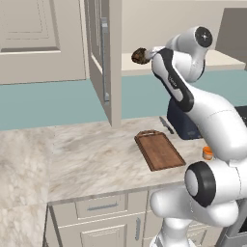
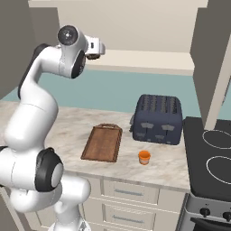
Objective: Pick the bread, place it on the cutting board, pick the jam, place it on the counter, and close the cabinet.
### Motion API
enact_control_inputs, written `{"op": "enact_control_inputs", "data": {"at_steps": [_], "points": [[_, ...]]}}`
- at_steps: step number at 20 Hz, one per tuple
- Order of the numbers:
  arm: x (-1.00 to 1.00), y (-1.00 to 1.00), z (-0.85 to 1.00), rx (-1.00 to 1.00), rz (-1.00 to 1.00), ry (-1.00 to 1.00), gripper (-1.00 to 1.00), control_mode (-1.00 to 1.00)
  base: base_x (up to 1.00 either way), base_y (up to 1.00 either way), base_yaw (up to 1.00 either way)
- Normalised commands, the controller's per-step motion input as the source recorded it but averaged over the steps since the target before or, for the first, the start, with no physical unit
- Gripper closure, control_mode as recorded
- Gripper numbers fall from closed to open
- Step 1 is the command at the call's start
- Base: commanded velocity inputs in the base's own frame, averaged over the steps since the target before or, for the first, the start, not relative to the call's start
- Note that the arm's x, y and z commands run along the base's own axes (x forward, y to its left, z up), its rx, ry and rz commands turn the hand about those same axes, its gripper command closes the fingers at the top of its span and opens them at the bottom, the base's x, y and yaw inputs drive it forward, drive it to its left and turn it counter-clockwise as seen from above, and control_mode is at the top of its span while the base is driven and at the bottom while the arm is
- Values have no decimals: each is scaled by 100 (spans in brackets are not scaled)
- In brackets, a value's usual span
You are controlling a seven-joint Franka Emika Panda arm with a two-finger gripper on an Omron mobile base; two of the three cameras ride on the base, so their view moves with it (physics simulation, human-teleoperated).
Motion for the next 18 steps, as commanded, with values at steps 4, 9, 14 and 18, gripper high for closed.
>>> {"op": "enact_control_inputs", "data": {"at_steps": [4, 9, 14, 18], "points": [[36, 2, -1, 0, 0, 0, -100, -100, 0, 0, 0], [28, 0, -2, 0, 0, 0, -100, -100, 0, 0, 0], [30, 1, -1, 0, 0, 0, -100, -100, 0, 0, 0], [30, 9, -4, 0, 0, 0, -100, -100, 0, 0, 0]]}}
